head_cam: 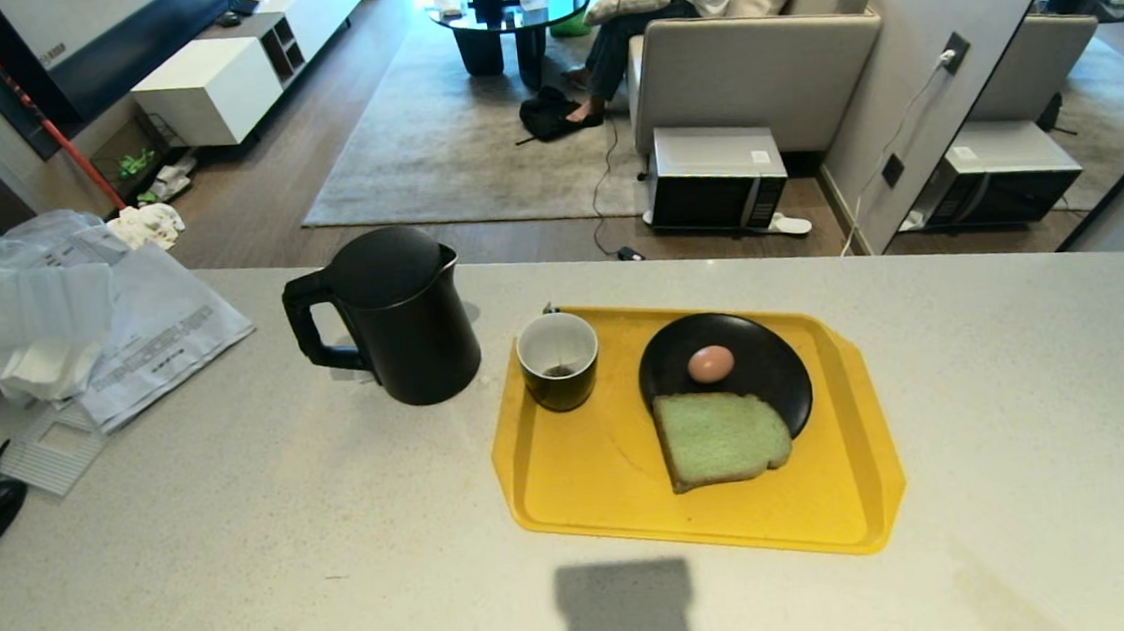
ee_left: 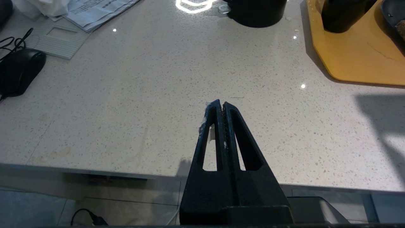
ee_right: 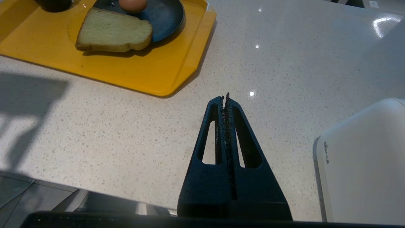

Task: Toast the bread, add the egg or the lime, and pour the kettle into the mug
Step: Pick up the kettle

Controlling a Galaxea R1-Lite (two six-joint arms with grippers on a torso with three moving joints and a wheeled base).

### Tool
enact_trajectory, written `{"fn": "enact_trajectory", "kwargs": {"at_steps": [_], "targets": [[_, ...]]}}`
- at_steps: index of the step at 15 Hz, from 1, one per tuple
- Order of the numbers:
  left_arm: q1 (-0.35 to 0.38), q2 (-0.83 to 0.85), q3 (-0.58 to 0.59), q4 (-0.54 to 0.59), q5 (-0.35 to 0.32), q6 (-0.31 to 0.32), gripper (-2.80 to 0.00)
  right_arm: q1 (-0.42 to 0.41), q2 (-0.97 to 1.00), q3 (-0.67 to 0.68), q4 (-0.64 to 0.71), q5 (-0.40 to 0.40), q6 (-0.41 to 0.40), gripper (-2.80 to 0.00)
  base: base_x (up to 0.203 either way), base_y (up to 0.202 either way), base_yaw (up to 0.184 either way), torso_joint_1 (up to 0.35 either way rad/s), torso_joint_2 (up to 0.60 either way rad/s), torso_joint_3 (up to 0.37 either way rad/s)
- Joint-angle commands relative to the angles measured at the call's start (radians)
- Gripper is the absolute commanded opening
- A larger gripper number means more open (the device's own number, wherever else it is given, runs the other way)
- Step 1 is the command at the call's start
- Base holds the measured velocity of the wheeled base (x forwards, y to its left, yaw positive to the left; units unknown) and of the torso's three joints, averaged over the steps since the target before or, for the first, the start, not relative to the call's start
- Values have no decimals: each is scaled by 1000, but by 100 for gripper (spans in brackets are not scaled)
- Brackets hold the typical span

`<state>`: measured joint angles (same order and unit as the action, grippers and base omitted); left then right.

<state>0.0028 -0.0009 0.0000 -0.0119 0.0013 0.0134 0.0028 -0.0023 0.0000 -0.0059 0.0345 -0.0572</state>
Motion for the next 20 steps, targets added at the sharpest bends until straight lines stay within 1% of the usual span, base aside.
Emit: {"fn": "enact_trajectory", "kwargs": {"at_steps": [1,9,11,12,14,17,18,20], "targets": [[0,1,0,0,2,-4,-280,0,3,2,0,1,-1,-280,0,0,0,0,0,0],[0,1,0,-3,1,-2,-280,0,4,2,0,1,-1,-280,0,0,0,0,0,0],[0,2,-43,-1,2,3,-280,0,4,2,0,0,-1,-280,0,0,0,0,0,0],[0,13,-98,17,4,4,-280,0,4,2,0,1,-1,-280,0,0,0,0,0,0],[0,116,-217,78,26,5,-280,0,3,2,0,1,-1,-280,0,0,0,0,0,0],[-1,346,-368,102,62,-2,-280,0,4,2,0,1,-1,-280,0,0,0,0,0,0],[-2,419,-406,90,67,-4,-280,0,4,2,0,1,-1,-280,0,0,0,0,0,0],[-1,558,-459,15,72,-17,-280,0,2,2,0,1,-1,-280,0,0,0,0,0,0]]}}
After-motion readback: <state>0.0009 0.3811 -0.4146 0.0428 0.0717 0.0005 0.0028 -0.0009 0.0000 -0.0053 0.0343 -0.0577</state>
